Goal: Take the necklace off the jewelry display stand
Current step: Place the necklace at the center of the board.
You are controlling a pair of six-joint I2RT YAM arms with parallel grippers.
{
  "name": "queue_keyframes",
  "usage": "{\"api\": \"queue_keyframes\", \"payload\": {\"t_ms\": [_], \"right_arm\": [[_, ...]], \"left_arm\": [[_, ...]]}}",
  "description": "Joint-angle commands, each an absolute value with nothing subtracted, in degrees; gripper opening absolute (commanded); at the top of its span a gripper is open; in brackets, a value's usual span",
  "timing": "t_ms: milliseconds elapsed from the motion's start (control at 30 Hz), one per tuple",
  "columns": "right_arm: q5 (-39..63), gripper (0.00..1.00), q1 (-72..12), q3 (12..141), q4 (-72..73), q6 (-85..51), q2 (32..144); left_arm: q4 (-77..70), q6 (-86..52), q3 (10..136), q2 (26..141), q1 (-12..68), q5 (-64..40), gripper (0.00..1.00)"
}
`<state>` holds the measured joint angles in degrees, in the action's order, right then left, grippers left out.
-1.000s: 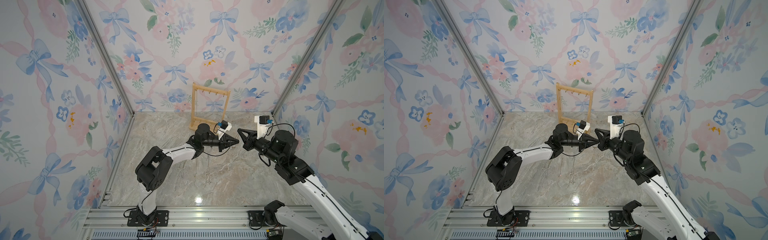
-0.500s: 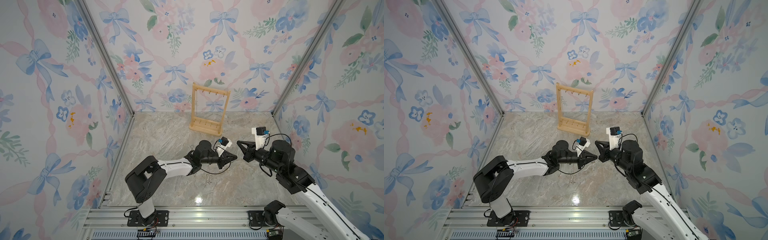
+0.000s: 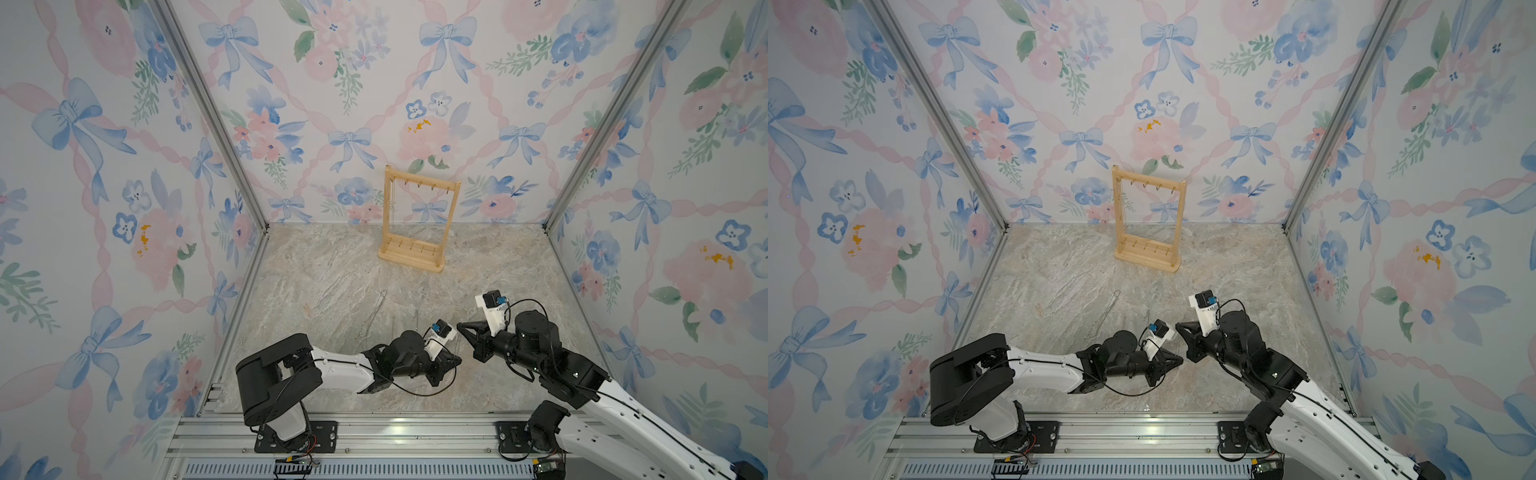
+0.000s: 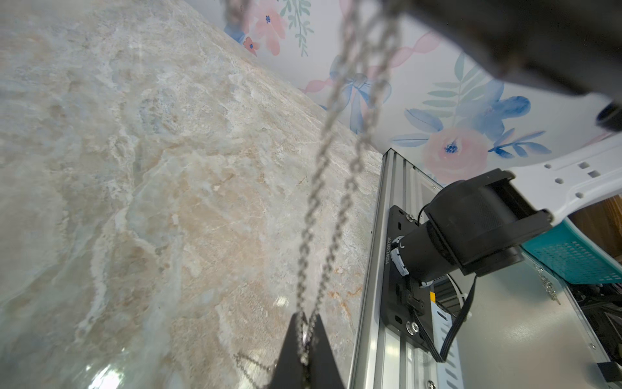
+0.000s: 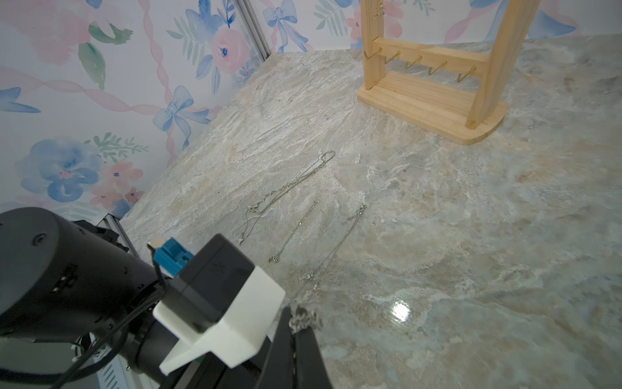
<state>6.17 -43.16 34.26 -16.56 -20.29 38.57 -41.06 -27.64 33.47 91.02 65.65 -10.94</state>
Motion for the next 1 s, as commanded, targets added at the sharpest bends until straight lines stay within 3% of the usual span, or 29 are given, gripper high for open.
{"api": "queue_keyframes", "payload": {"t_ms": [0, 333, 967], "right_arm": [[2.95, 0.0, -45.5, 32.39, -15.97, -21.87, 36.75], [0.4, 0.0, -47.66, 27.48, -16.64, -22.96, 37.08], [-5.8, 0.0, -45.35, 32.89, -13.74, -19.83, 55.36]], "left_arm": [[-40.5, -32.67, 30.64, 89.75, 68.06, -3.96, 0.0], [-43.11, -39.51, 29.21, 94.74, 71.56, 0.59, 0.0], [-43.16, -39.33, 32.96, 101.86, 67.19, 2.58, 0.0]]}}
